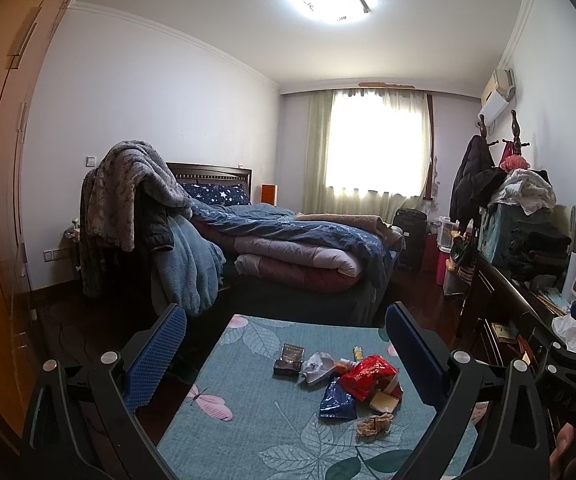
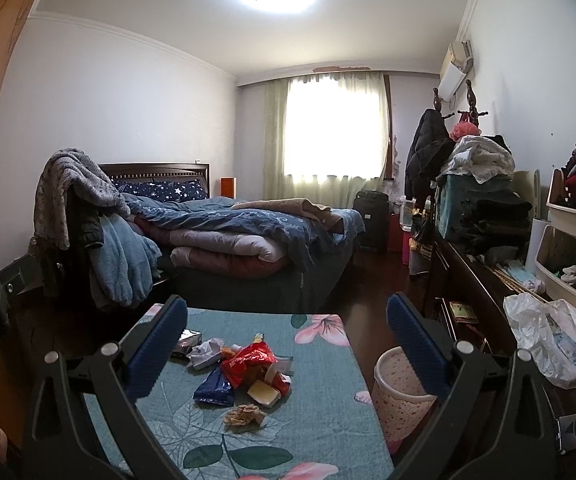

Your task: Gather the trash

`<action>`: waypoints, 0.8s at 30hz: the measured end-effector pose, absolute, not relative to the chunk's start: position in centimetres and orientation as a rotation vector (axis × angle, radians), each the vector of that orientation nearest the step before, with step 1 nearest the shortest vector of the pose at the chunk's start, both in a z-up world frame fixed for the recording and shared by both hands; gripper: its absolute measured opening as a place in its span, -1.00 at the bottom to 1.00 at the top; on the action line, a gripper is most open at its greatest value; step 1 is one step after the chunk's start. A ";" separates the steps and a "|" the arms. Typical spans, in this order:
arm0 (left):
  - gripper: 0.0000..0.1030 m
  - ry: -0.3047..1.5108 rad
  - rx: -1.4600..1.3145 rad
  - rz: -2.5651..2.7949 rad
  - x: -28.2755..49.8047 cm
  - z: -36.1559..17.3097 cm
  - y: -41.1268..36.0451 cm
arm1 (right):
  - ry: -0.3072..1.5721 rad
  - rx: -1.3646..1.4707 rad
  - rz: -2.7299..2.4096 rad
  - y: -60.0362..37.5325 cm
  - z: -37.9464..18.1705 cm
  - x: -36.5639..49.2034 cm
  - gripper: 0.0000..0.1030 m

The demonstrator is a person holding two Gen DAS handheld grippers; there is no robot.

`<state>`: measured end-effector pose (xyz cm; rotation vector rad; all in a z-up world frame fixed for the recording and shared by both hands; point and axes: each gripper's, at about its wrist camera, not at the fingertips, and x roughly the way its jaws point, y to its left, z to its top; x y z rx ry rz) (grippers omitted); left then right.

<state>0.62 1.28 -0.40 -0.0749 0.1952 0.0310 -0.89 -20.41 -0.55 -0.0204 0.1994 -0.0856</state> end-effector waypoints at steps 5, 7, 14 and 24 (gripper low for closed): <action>0.93 0.199 -0.070 0.035 1.1 -0.6 1.0 | 0.202 -0.020 -0.083 -20.5 -0.7 -0.7 0.93; 0.93 0.202 -0.070 0.035 1.3 -0.6 1.0 | 0.206 -0.020 -0.079 -20.5 -0.8 -0.6 0.93; 0.93 0.217 -0.065 0.036 2.3 -1.3 0.6 | 0.232 -0.018 -0.074 -20.8 -1.5 0.9 0.93; 0.93 0.330 -0.079 0.061 7.5 -5.2 1.2 | 0.363 -0.009 -0.087 -21.8 -6.1 6.2 0.93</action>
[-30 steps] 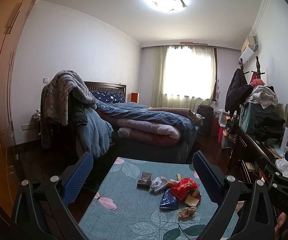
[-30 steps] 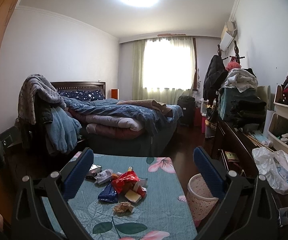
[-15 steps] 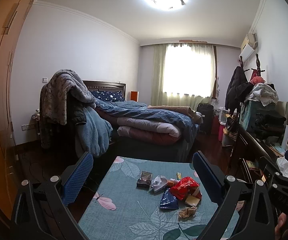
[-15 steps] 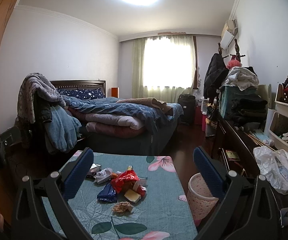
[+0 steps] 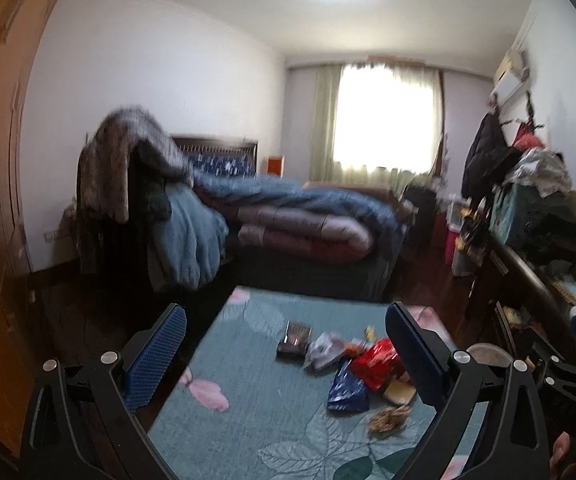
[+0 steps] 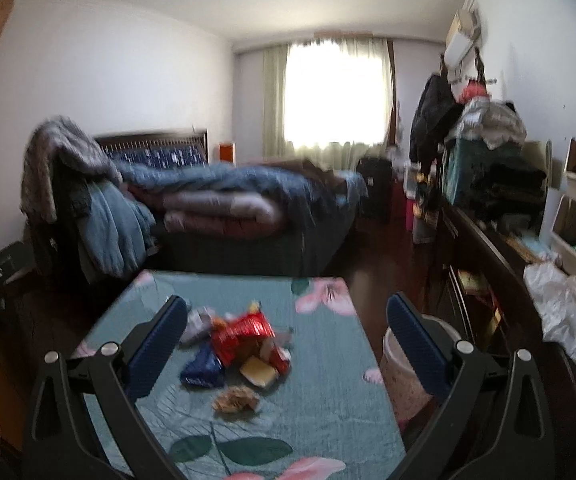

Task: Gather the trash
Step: 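Grasp the black cigarette pack with the left gripper while the right gripper grasps the red snack bag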

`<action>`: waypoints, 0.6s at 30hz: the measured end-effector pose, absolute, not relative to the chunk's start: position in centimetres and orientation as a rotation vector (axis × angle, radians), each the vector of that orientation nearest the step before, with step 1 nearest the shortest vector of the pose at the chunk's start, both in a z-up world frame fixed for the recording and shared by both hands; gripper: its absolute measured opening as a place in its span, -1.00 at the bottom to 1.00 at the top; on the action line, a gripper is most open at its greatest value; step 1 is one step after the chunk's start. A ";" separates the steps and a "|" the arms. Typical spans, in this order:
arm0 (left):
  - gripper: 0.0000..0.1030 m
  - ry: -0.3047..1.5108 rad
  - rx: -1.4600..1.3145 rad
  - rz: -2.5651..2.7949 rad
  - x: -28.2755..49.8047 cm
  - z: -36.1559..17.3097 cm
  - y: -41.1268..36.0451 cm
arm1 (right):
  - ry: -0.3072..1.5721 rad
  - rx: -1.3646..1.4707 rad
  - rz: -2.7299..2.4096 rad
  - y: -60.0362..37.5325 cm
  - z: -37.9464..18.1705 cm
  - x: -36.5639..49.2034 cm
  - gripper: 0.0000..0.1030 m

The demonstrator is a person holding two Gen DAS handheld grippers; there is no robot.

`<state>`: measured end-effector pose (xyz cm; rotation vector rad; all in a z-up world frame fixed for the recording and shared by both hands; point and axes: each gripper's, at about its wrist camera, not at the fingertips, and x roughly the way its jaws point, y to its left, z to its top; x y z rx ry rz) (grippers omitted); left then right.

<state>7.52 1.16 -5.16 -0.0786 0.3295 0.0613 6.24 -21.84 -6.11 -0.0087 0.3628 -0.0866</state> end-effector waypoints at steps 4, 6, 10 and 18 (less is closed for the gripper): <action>0.93 0.480 -0.089 0.071 12.6 -9.5 1.9 | 0.513 -0.004 -0.099 -22.4 -10.8 10.8 0.93; 0.93 0.561 -0.087 0.070 15.9 -11.8 1.9 | 0.577 0.008 -0.095 -22.8 -13.0 12.9 0.93; 0.93 0.654 -0.091 0.068 21.7 -15.0 1.7 | 0.651 0.027 -0.085 -23.1 -16.5 16.1 0.93; 0.93 0.822 -0.044 0.109 35.8 -20.5 1.1 | 0.691 0.008 -0.059 -23.0 -19.9 19.9 0.93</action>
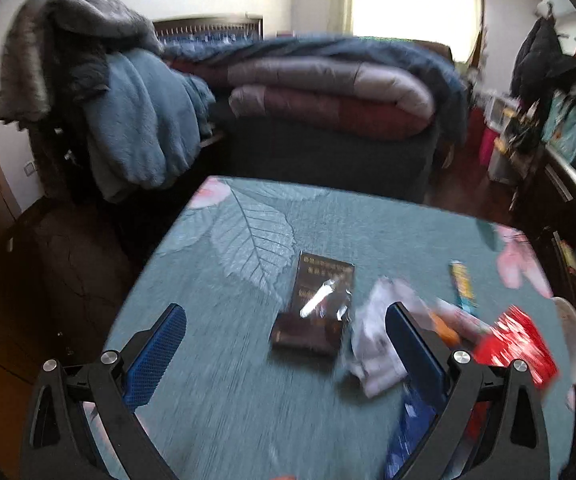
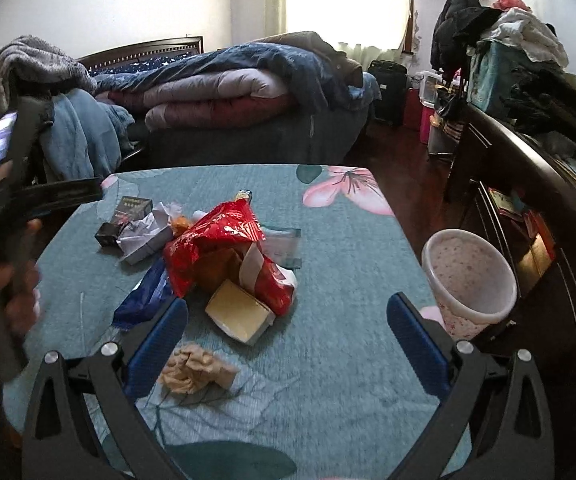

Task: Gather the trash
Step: 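Grasp the black cigarette pack with the left gripper while the right gripper grasps the red snack bag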

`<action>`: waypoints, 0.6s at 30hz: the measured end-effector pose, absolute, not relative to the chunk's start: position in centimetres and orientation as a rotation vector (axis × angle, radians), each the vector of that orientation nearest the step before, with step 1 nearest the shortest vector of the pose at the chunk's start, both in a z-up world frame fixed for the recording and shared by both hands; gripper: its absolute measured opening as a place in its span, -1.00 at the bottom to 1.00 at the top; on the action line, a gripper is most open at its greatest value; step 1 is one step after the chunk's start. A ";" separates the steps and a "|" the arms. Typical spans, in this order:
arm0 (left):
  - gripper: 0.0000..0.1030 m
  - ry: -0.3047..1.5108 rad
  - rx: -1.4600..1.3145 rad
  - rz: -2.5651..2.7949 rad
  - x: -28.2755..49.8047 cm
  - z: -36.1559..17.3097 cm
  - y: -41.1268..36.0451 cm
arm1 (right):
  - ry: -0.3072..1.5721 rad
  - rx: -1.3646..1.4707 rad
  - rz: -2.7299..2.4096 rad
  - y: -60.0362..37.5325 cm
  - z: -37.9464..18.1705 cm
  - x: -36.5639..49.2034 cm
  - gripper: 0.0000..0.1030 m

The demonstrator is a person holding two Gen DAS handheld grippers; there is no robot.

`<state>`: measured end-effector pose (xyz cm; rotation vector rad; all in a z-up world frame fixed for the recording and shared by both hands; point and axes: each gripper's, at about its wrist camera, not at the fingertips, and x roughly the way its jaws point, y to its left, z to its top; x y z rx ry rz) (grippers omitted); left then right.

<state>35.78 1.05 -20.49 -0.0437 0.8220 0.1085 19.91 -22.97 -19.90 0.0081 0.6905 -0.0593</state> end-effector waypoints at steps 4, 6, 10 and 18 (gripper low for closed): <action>0.93 0.913 -0.045 0.080 39.4 -22.9 0.7 | 0.704 0.003 -0.056 -22.8 -20.7 21.6 0.93; 0.93 0.930 -0.039 0.083 40.6 -23.9 0.5 | 0.711 0.002 -0.059 -22.8 -21.0 22.4 0.93; 0.93 0.973 -0.021 0.113 41.9 -25.6 0.7 | 0.717 0.008 -0.059 -23.1 -21.2 23.3 0.93; 0.52 0.995 -0.037 0.070 42.5 -26.8 0.8 | 0.748 0.033 -0.025 -22.7 -21.4 25.4 0.93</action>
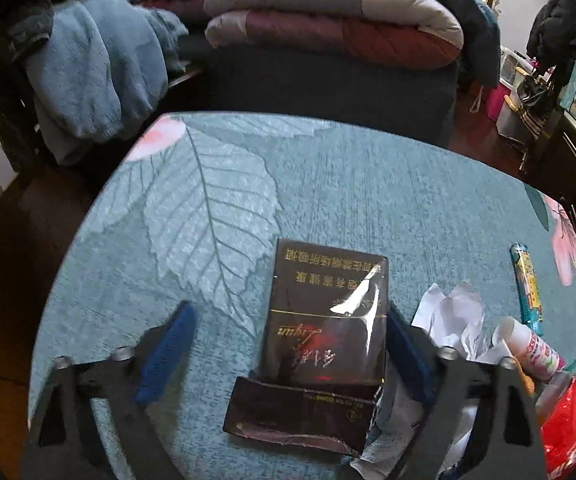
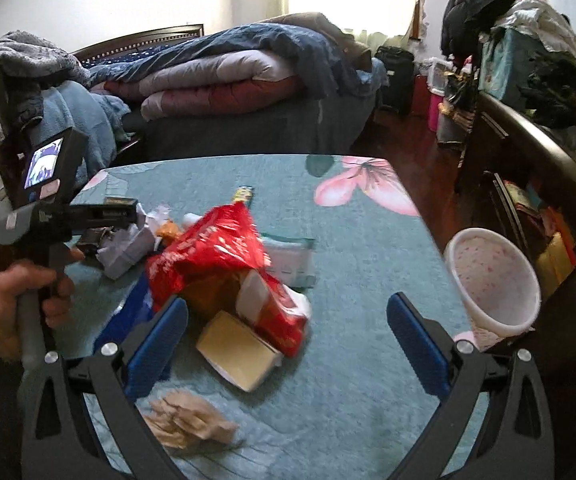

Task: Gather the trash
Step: 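Grasp the black cigarette pack with the left gripper while the right gripper grasps the red snack bag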

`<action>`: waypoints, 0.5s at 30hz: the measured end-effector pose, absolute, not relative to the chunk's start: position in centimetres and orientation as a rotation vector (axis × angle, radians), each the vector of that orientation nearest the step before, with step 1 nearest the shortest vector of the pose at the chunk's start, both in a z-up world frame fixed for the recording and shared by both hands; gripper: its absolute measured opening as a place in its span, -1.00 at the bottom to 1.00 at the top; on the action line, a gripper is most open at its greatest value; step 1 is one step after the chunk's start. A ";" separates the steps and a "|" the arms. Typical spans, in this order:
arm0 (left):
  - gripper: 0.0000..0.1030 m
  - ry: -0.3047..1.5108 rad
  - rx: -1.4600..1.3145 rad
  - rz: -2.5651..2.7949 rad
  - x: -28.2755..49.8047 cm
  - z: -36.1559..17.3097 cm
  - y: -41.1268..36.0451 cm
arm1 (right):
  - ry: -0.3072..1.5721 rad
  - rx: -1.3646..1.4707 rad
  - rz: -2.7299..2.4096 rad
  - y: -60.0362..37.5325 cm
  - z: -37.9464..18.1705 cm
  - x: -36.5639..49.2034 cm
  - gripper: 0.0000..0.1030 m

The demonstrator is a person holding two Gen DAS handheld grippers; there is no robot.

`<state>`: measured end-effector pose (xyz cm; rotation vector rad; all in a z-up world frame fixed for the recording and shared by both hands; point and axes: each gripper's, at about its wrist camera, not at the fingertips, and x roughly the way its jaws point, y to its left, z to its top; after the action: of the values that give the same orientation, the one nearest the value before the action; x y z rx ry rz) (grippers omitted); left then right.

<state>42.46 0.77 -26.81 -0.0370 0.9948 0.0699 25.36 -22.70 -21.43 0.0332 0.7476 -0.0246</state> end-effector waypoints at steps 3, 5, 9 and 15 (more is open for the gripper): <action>0.00 0.967 -0.025 0.032 42.2 -26.4 0.6 | 0.752 0.045 0.001 -22.2 -21.3 26.5 0.93; -0.01 0.960 -0.050 0.003 42.0 -26.1 0.9 | 0.757 0.052 0.026 -21.5 -21.1 27.4 0.93; -0.02 0.922 -0.050 0.002 41.1 -25.3 1.2 | 0.783 0.048 0.078 -20.1 -21.2 29.2 0.93; -0.01 0.846 -0.078 -0.020 38.4 -22.6 2.5 | 0.815 -0.011 0.097 -18.2 -21.9 31.7 0.93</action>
<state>38.37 2.50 -22.61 -0.0776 0.8456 -0.0201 31.69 -18.18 -21.92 -0.0112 0.8152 0.0965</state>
